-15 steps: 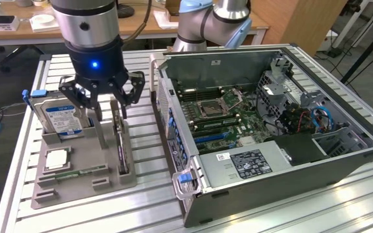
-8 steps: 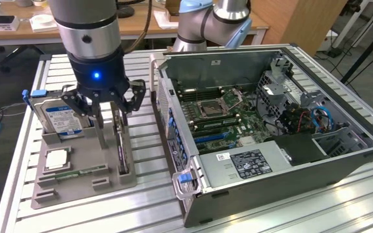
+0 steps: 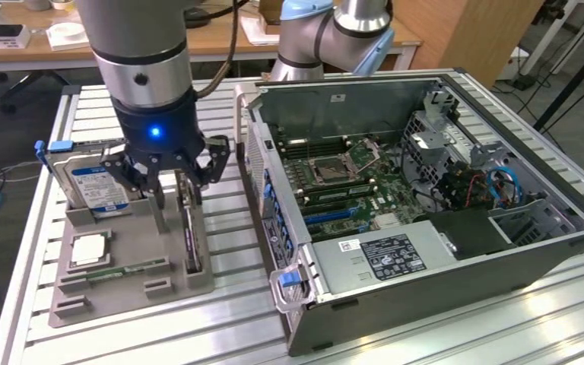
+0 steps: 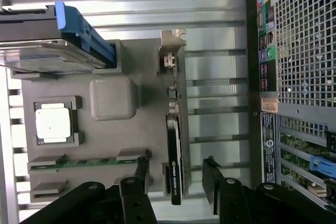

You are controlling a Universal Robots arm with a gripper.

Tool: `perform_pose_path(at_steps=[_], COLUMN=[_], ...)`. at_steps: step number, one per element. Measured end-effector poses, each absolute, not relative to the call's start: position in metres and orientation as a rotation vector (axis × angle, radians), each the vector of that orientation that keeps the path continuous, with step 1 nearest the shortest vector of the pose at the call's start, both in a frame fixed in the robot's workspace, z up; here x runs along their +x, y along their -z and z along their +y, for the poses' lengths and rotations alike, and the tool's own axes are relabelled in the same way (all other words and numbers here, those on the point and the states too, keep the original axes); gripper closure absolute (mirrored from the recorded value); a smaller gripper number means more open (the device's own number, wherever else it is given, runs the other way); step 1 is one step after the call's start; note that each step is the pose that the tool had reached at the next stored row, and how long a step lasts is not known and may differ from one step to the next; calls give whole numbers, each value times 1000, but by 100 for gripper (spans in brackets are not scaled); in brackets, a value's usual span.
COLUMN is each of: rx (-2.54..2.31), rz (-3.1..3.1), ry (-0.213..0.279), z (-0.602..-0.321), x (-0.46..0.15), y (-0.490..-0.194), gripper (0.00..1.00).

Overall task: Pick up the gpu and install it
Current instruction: 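Pick up the gpu and move the gpu toward the slot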

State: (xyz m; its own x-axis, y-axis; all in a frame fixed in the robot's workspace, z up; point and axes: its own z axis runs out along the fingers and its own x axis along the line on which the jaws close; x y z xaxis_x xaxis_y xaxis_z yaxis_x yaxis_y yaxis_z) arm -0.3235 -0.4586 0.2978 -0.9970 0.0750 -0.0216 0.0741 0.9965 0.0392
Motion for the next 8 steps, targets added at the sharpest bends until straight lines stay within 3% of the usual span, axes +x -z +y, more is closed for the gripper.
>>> perform_pose_path(at_steps=[8], rx=[117], rz=[3116], ry=[-60], z=[-461], x=[-322], y=[-283], gripper=[47])
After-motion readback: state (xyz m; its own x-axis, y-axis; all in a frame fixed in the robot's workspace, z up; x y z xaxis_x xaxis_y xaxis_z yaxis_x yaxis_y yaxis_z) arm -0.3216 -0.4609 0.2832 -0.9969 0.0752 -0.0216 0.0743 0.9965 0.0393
